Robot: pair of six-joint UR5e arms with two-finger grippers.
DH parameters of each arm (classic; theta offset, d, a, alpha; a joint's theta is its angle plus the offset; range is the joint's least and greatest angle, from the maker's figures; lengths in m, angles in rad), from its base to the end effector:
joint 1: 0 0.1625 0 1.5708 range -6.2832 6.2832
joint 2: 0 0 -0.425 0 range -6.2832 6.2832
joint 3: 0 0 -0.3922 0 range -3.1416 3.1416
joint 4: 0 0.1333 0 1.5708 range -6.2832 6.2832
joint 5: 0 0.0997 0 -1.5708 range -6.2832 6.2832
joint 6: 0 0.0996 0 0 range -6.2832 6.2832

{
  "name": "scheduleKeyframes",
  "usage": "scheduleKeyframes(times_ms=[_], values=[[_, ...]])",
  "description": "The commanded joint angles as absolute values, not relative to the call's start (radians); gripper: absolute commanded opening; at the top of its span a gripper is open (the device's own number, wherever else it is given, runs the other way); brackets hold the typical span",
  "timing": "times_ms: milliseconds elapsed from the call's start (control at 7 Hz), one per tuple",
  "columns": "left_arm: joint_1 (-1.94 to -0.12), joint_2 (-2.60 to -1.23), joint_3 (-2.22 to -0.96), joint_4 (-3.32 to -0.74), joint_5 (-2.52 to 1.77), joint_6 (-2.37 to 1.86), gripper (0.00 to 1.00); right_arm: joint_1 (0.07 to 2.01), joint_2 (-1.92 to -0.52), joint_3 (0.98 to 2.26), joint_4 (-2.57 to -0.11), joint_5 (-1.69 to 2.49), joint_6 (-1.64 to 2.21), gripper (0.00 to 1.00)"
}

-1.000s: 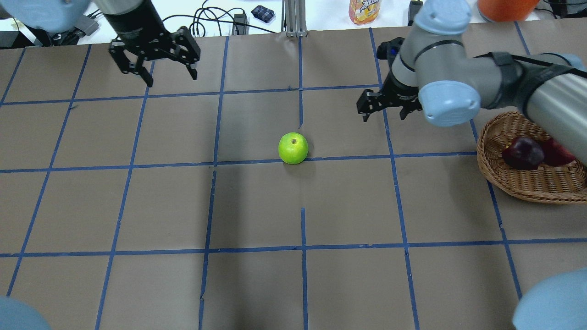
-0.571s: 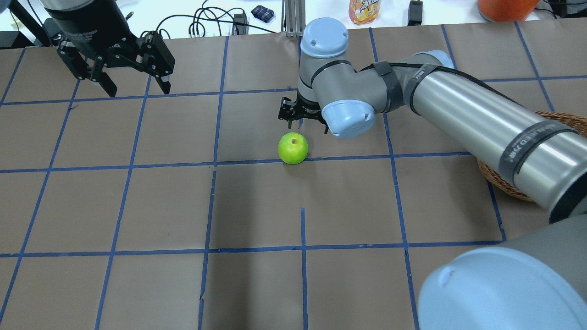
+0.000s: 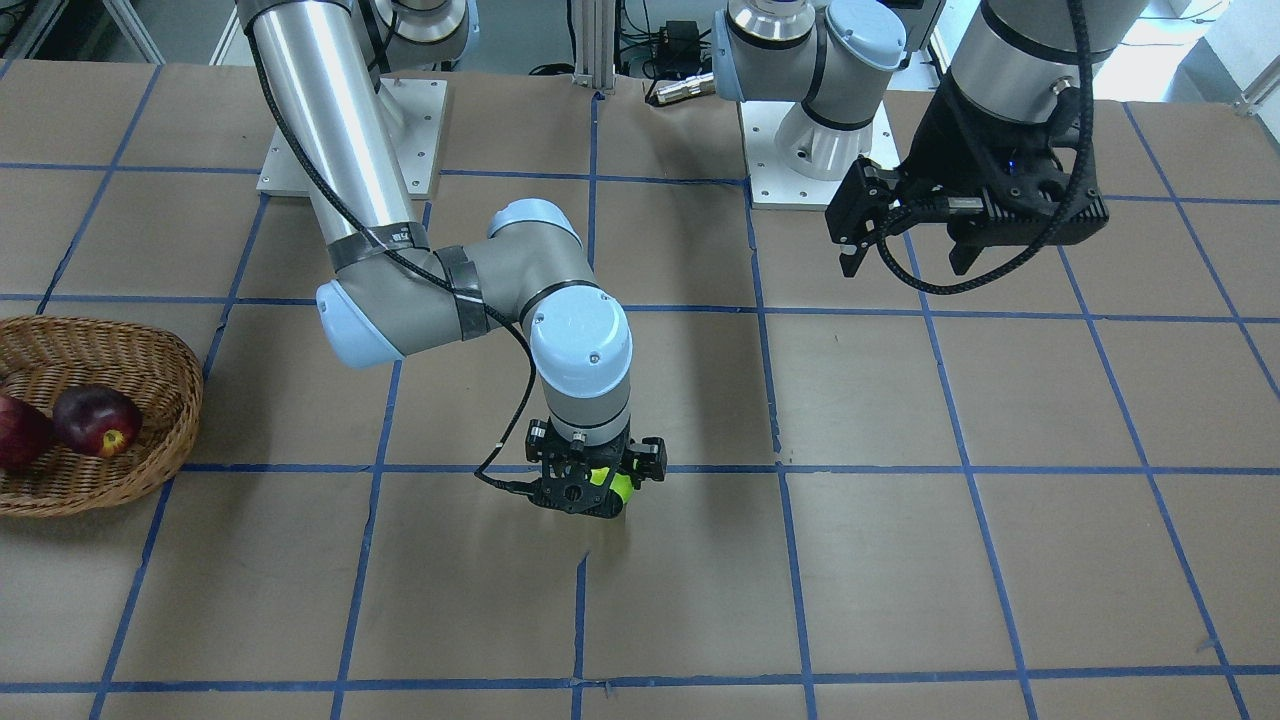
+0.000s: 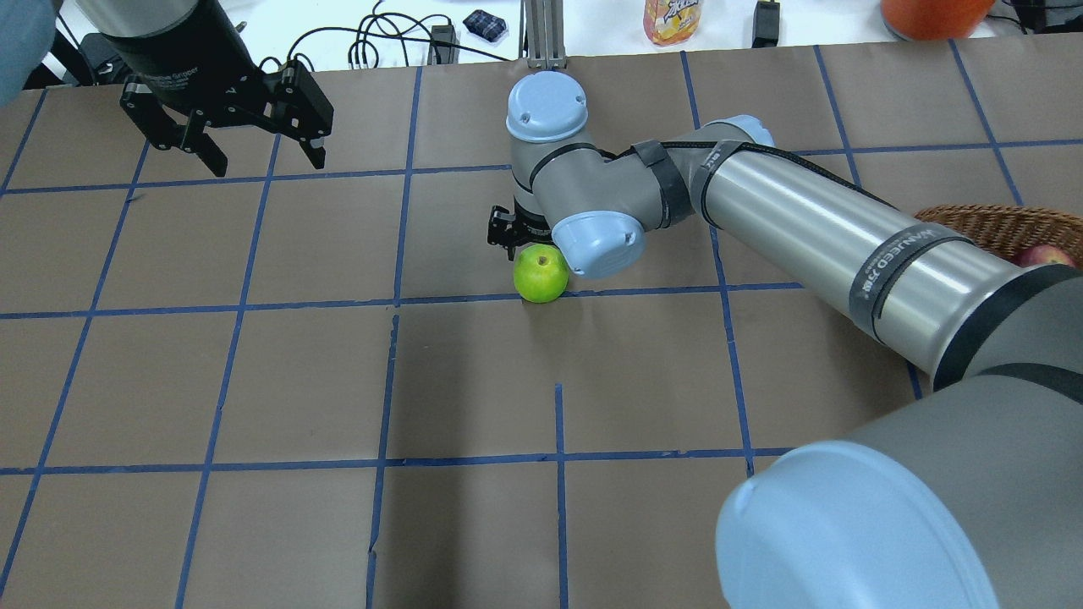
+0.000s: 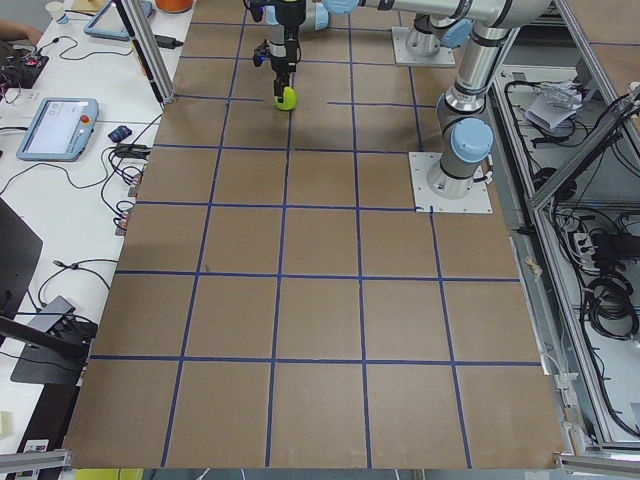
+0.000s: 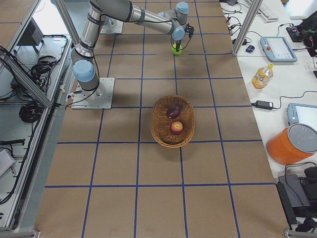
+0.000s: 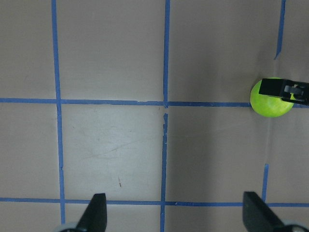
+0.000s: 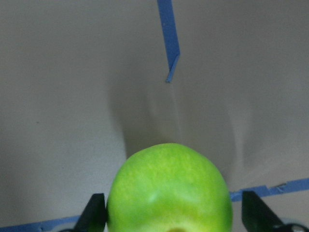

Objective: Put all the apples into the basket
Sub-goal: 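Carry the green apple into the basket and open the right gripper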

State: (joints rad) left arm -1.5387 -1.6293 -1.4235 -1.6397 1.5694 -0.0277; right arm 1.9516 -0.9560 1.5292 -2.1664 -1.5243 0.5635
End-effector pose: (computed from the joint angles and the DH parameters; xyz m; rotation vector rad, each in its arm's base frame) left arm -0.1168 -0.5212 0.5240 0.0939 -3.1387 0.0312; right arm 0.3795 -0.5768 0.1997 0.2811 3.0772 0.0019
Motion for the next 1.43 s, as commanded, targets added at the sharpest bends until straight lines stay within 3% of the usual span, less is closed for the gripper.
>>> scheduleKeyframes(times_ms=[0,143,429,714,1143,1286], values=[[-1.516,-1.605,-1.436,-1.647,1.577,-0.028,1.0,1.953,-0.943,1.523,-2.171,-1.526,0.542,0.66],[-1.513,-1.6,-1.439,-1.644,1.575,-0.031,1.0,1.95,-0.951,1.519,-2.169,-1.529,0.516,0.41],[-1.52,-1.606,-1.463,-1.632,1.575,-0.018,1.0,1.886,-1.058,1.512,-2.05,-1.537,0.401,0.38],[-1.522,-1.6,-1.47,-1.632,1.575,-0.014,1.0,1.685,-1.2,1.555,-1.878,-1.569,0.082,0.38],[-1.522,-1.609,-1.463,-1.632,1.575,-0.015,1.0,1.324,-1.389,1.756,-1.916,-1.666,-0.523,0.39],[-1.522,-1.6,-1.469,-1.632,1.575,-0.014,1.0,1.184,-1.403,1.781,-1.974,-1.657,-0.686,0.43]])
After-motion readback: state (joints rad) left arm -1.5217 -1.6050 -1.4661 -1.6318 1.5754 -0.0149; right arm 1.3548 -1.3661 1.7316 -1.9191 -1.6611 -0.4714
